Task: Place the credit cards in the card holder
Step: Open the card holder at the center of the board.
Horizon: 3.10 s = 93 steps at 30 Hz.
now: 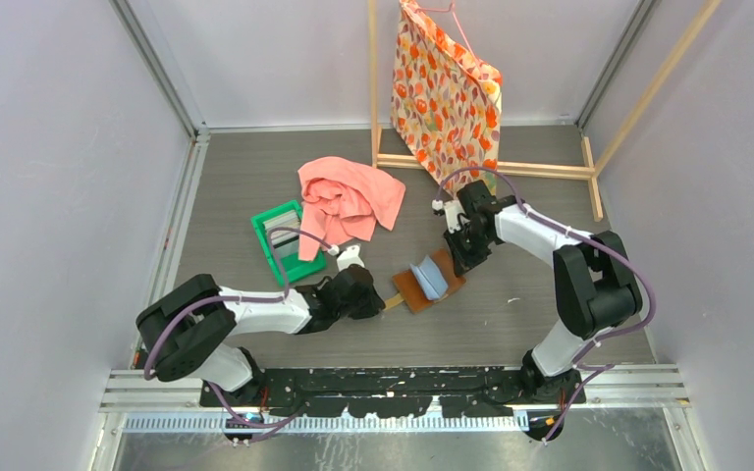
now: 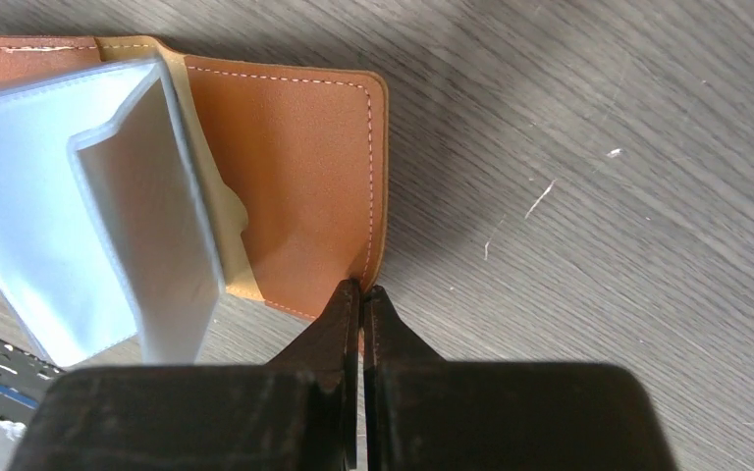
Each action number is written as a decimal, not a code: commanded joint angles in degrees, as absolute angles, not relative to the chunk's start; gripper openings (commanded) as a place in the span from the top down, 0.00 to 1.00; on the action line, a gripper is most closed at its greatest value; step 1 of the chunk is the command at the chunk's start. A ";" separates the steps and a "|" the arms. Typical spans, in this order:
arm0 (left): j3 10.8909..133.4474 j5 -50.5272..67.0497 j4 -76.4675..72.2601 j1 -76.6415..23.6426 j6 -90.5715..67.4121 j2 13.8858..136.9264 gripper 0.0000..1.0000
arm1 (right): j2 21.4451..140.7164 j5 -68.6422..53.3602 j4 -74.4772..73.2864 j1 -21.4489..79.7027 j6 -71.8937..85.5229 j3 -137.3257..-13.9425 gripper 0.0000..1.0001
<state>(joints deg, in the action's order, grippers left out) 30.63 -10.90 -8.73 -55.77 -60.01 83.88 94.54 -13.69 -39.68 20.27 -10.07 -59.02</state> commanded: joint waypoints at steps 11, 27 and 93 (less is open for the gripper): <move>33.32 -14.71 5.45 -54.06 -51.92 83.70 0.98 | 96.55 -14.73 -43.49 20.36 -12.47 -60.38 0.84; 38.73 -8.93 17.25 -53.70 -46.43 65.90 0.41 | 94.92 -20.13 -45.61 20.84 -14.33 -61.24 0.63; 51.02 2.89 9.51 -48.99 -41.48 93.67 1.00 | 95.96 -19.05 -43.24 24.72 -9.38 -60.95 0.56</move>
<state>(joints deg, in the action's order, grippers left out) 49.43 1.13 6.15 -49.84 -44.31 92.60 95.57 -19.27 -43.99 24.91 -10.52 -59.86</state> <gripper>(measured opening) 0.010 0.436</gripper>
